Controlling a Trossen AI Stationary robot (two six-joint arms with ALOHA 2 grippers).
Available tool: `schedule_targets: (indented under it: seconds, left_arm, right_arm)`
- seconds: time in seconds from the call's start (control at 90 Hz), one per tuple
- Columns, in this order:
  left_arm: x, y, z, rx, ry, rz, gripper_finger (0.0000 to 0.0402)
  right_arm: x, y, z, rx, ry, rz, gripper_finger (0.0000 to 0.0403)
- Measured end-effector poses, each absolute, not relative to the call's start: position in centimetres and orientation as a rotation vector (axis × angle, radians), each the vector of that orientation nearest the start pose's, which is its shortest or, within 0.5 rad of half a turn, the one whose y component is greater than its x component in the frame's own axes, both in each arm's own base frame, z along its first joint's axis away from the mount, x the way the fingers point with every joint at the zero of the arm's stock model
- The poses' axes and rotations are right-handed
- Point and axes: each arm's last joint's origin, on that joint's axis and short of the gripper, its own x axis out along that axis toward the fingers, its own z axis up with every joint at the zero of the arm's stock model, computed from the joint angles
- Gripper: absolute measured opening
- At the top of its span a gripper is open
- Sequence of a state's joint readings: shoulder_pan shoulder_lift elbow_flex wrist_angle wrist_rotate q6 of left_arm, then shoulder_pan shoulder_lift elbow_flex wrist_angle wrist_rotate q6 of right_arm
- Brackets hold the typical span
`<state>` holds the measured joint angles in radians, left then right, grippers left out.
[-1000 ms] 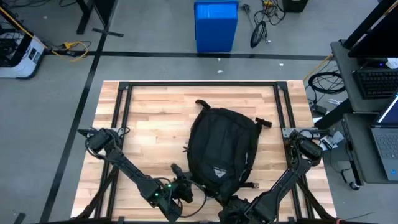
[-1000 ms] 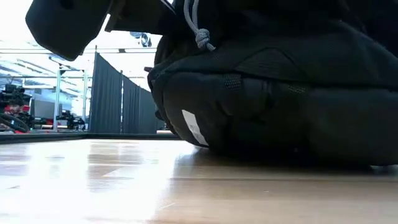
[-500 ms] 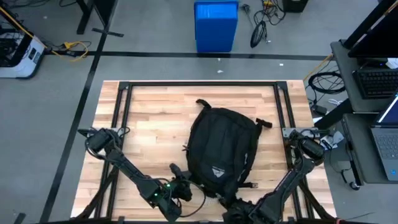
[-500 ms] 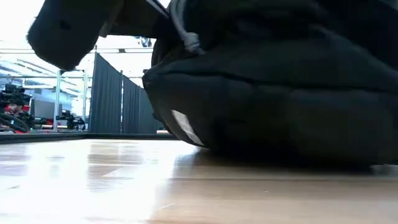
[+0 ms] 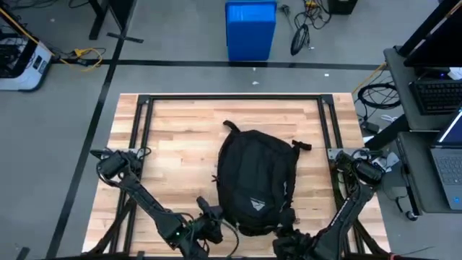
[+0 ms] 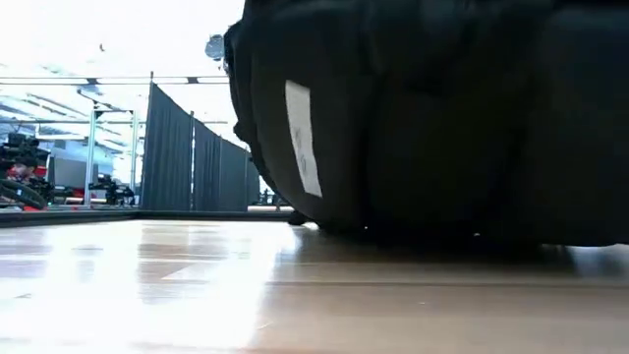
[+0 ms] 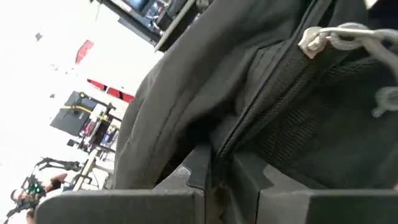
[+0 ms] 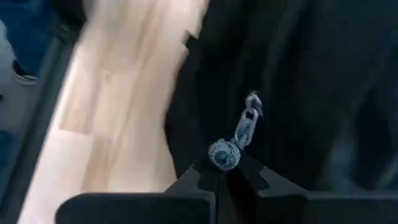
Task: Unpack backpack
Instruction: Open the black backpack
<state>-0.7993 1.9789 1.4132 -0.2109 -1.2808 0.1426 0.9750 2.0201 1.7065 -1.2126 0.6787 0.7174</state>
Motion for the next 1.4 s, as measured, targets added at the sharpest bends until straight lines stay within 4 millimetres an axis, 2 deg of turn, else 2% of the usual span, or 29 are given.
schedule_targets:
  seconds: [0.111,0.589,0.733,0.933,1.4]
  left_arm:
    - [30.9,-28.7,21.9,0.821,0.417,0.42,0.0025]
    - [30.3,-28.7,22.6,0.841,0.407,0.459,0.0016]
    - [30.0,-28.9,22.8,0.834,0.399,0.454,0.0016]
    - [29.8,-29.1,22.9,0.836,0.399,0.438,0.0016]
    - [29.8,-29.1,22.9,0.84,0.399,0.444,0.0017]
  right_arm:
    - [22.9,31.0,23.2,-0.454,1.036,-0.173,0.0001]
    - [20.4,29.4,23.4,-0.282,1.246,-0.458,0.0]
    - [20.2,29.3,23.1,-0.206,1.3,-0.496,0.0]
    - [20.7,28.2,21.8,-0.067,1.432,-0.617,0.0]
    - [20.6,28.0,21.5,-0.052,1.442,-0.648,0.0]
